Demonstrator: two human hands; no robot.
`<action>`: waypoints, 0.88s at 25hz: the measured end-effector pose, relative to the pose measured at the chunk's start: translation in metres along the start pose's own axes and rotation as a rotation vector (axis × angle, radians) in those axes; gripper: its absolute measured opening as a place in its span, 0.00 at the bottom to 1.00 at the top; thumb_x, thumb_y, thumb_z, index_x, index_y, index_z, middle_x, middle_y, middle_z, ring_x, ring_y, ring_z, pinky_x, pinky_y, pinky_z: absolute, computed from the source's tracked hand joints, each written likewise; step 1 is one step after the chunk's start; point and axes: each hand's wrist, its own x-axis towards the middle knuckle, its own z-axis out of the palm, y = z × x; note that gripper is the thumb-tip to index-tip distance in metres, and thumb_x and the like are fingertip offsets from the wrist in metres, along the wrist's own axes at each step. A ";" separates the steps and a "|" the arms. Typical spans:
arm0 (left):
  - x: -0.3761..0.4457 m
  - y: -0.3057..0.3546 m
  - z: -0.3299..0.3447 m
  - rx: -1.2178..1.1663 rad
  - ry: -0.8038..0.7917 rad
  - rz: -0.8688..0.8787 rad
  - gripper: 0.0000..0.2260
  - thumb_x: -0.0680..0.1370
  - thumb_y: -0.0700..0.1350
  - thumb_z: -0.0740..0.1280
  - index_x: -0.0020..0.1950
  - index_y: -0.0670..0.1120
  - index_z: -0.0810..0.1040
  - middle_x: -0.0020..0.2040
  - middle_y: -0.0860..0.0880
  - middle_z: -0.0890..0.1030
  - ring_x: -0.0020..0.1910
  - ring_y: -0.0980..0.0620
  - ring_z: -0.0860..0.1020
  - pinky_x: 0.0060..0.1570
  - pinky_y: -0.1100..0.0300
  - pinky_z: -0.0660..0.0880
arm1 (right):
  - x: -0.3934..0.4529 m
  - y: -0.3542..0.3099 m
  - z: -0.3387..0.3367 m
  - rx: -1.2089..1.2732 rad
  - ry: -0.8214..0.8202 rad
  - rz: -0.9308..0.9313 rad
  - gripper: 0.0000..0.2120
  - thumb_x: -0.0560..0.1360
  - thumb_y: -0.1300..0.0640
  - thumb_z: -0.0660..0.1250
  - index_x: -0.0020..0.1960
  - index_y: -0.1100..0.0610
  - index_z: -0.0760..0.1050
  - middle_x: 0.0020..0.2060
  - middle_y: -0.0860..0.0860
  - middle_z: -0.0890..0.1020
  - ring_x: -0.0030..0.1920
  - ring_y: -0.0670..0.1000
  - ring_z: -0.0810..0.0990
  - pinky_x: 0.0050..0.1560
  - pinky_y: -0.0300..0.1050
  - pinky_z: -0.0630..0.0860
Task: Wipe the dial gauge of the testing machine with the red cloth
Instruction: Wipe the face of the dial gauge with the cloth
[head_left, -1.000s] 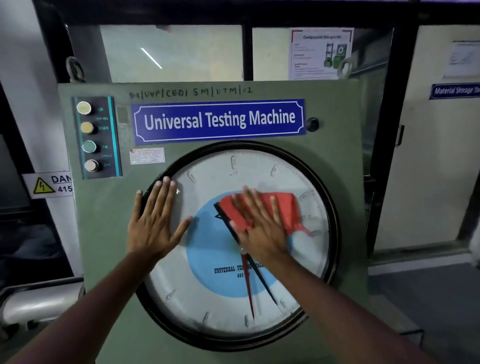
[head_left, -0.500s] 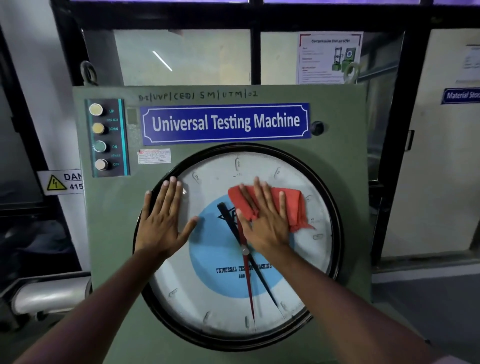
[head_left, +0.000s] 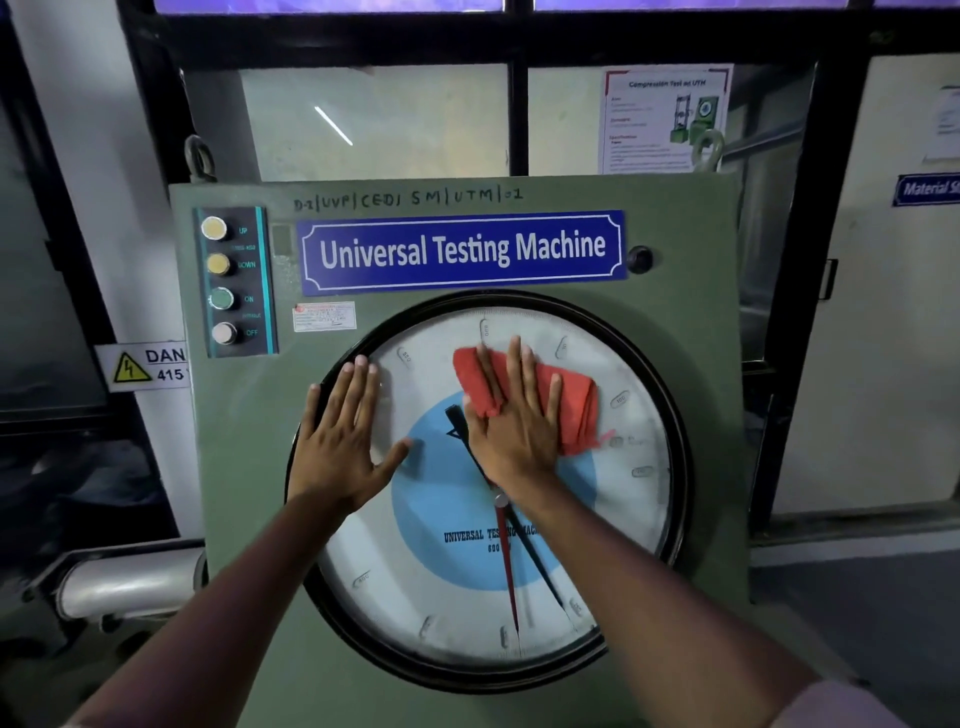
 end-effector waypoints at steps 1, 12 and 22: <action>0.000 -0.002 -0.001 -0.001 -0.011 0.008 0.45 0.81 0.73 0.52 0.89 0.46 0.45 0.89 0.50 0.45 0.88 0.53 0.44 0.86 0.46 0.43 | -0.017 0.003 0.006 -0.019 -0.001 -0.005 0.35 0.85 0.38 0.50 0.86 0.40 0.37 0.87 0.51 0.40 0.86 0.53 0.41 0.84 0.63 0.40; 0.001 -0.005 -0.005 -0.026 -0.027 0.041 0.45 0.81 0.72 0.53 0.89 0.46 0.46 0.89 0.50 0.47 0.88 0.52 0.45 0.86 0.45 0.43 | -0.041 0.027 0.012 -0.097 -0.007 -0.212 0.34 0.85 0.38 0.52 0.86 0.42 0.42 0.87 0.51 0.44 0.86 0.51 0.43 0.83 0.64 0.49; -0.047 -0.029 0.022 -0.017 0.061 -0.013 0.43 0.82 0.68 0.55 0.88 0.43 0.51 0.89 0.46 0.52 0.88 0.53 0.45 0.86 0.49 0.43 | 0.001 -0.037 0.027 -0.184 0.041 -0.534 0.34 0.85 0.37 0.53 0.87 0.44 0.46 0.87 0.48 0.46 0.86 0.51 0.45 0.83 0.65 0.47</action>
